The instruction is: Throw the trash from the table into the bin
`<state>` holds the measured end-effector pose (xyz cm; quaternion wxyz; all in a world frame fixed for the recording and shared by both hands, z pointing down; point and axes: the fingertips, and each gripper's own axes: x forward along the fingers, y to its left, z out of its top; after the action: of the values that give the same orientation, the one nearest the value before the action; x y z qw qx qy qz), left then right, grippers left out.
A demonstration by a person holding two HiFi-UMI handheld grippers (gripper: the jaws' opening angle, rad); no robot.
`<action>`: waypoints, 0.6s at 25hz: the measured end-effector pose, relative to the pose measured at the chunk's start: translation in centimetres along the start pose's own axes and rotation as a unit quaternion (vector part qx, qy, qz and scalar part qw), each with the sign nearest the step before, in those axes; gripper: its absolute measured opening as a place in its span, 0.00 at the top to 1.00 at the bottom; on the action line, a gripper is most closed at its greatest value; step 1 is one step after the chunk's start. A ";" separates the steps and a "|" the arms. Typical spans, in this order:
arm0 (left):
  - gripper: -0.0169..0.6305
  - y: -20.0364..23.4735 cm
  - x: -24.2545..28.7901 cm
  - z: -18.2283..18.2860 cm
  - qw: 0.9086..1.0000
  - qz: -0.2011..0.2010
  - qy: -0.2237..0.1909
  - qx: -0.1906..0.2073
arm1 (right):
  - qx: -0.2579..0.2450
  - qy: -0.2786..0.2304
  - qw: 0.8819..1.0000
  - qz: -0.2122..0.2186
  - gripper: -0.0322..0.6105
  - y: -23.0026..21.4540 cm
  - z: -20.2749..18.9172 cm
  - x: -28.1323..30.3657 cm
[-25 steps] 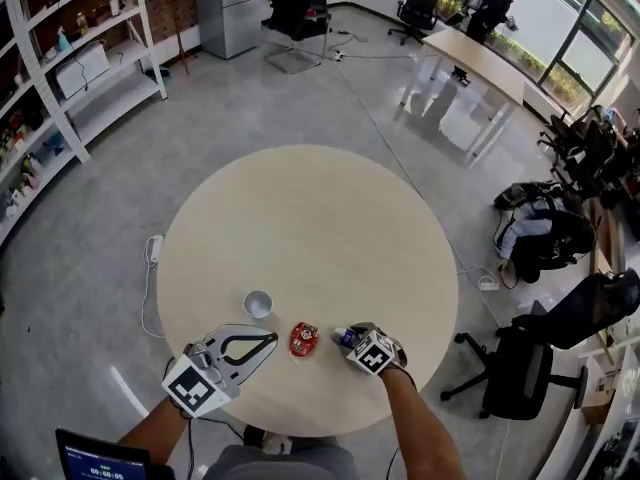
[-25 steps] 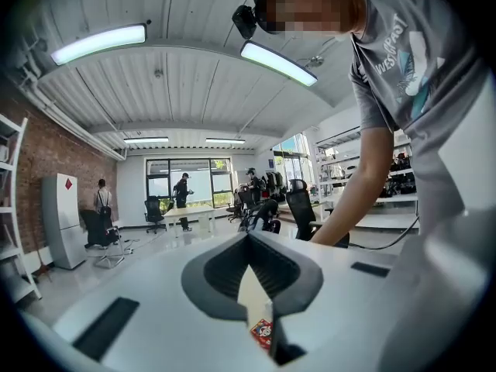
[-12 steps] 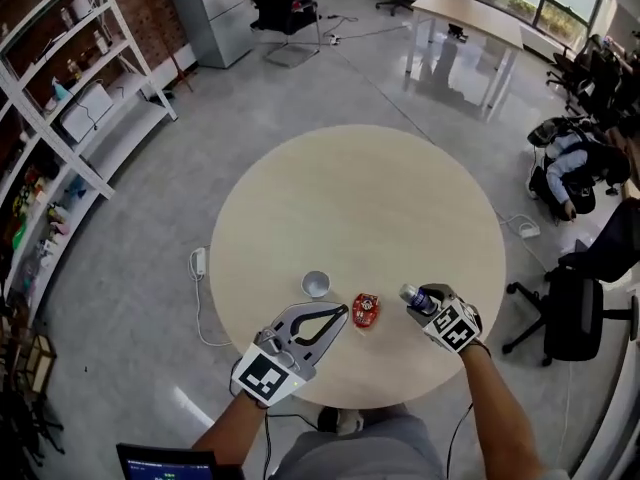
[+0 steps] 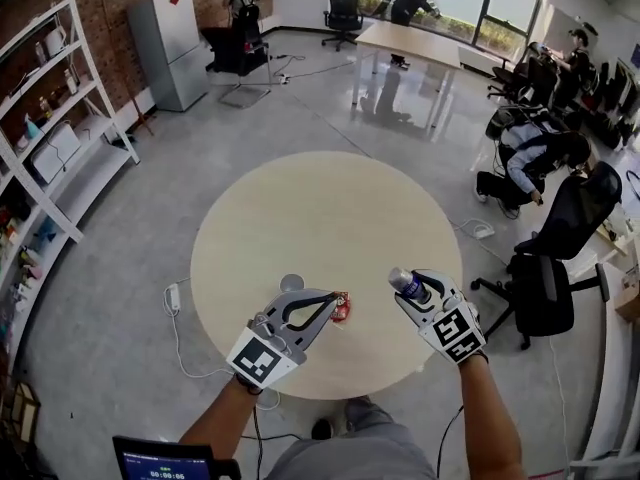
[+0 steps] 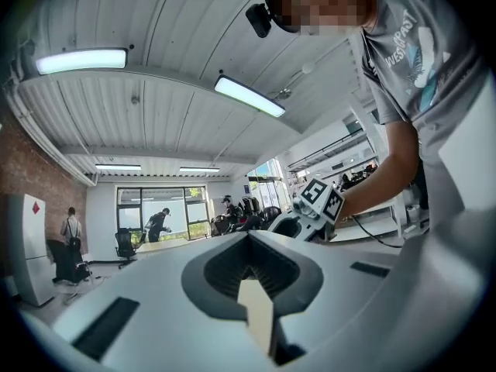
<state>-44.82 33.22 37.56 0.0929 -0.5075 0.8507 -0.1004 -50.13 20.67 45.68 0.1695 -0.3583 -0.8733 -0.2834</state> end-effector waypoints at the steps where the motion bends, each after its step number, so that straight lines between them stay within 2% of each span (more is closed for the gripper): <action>1: 0.91 -0.5 -0.1 1.0 1.000 -0.007 -0.009 0.004 | 0.000 -0.007 1.000 -0.014 0.64 0.2 1.1 -1.7; 6: 0.91 -4.9 1.5 4.9 0.997 -0.058 -0.052 0.026 | 0.005 -0.041 0.995 -0.089 0.64 0.8 3.7 -11.4; 11: 0.91 -12.1 4.9 7.6 0.988 -0.129 -0.085 0.033 | 0.002 -0.060 0.985 -0.162 0.64 1.8 2.1 -21.8; 14: 0.91 -15.8 6.5 9.5 0.980 -0.174 -0.082 0.059 | 0.000 -0.059 0.978 -0.199 0.64 2.3 1.4 -27.4; 15: 0.91 -17.1 7.2 10.5 0.977 -0.185 -0.094 0.047 | -0.003 -0.054 0.976 -0.210 0.64 2.6 0.7 -29.4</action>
<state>-31.00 18.12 31.55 0.1759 -0.6584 0.7239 -0.1075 -28.16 7.09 31.41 0.0579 -0.1826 -0.9359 -0.2956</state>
